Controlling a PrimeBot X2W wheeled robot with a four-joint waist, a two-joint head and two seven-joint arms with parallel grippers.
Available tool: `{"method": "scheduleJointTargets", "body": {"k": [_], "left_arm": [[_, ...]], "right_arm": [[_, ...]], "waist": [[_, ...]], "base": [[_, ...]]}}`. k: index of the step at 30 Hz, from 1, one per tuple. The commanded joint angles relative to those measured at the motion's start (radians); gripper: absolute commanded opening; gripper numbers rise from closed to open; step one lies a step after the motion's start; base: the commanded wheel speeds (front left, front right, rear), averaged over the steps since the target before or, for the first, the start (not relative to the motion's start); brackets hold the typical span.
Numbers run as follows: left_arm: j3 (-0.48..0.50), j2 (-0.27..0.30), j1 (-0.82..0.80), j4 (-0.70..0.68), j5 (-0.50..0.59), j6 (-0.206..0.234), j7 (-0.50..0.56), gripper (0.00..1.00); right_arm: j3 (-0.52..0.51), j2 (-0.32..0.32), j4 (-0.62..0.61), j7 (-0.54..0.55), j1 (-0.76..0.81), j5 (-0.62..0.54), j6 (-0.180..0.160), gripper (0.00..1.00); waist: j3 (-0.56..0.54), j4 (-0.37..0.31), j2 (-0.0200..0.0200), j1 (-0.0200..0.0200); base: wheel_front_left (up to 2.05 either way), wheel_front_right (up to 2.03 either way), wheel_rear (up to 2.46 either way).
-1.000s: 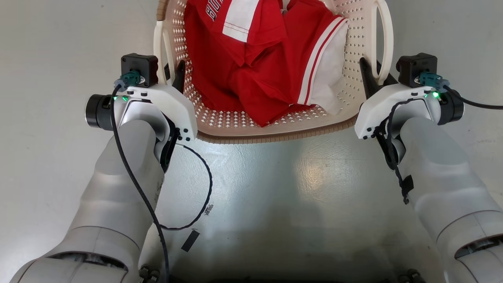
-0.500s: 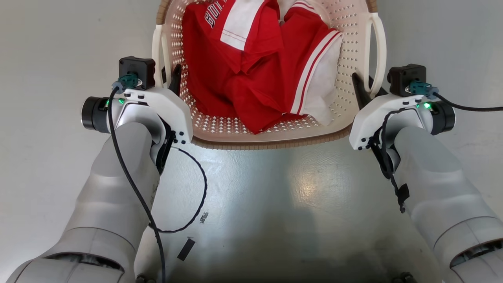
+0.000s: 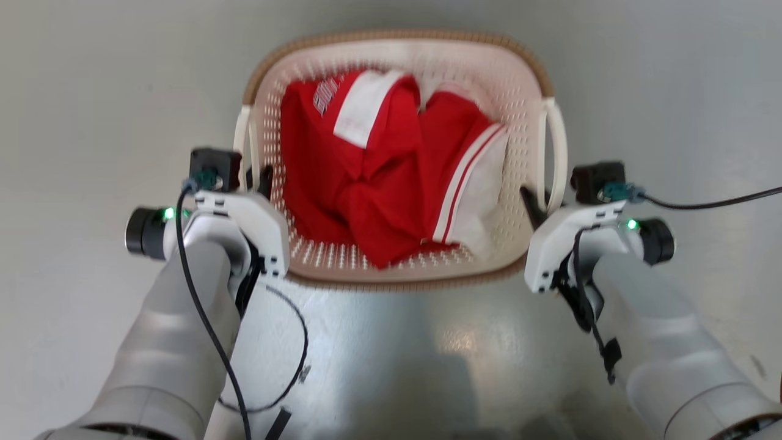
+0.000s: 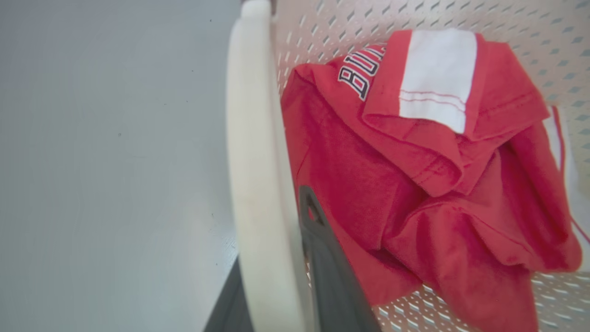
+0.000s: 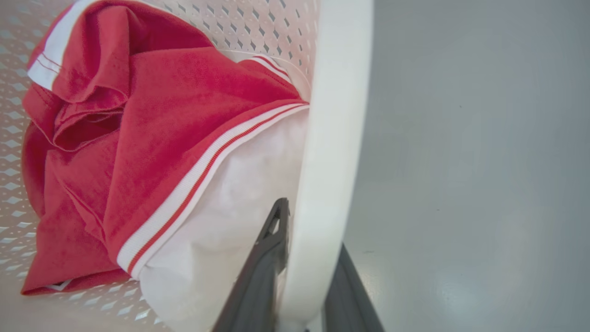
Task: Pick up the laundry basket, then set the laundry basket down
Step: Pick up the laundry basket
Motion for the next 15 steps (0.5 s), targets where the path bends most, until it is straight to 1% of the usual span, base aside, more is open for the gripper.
{"method": "scheduleJointTargets", "body": {"k": [1,7,15], "left_arm": [[0.004,0.045,0.039,-0.004,0.013,-0.007,-0.003,0.0],[-0.013,0.052,0.1,0.011,0.011,-0.01,0.023,0.0],[-0.02,0.053,0.21,0.017,-0.009,-0.012,0.078,0.0]], "right_arm": [[0.036,0.009,-0.017,0.009,0.062,0.009,0.008,0.0],[0.104,0.009,-0.026,0.063,0.119,0.073,0.008,0.0],[0.199,0.009,-0.042,0.126,0.217,0.154,0.008,0.0]], "waist": [[-0.043,-0.023,0.0,0.0],[-0.156,-0.058,0.0,0.0],[-0.345,-0.103,0.0,0.0]], "base": [[0.0,0.0,0.0],[0.0,0.0,0.0],[0.0,0.0,0.0]]}}
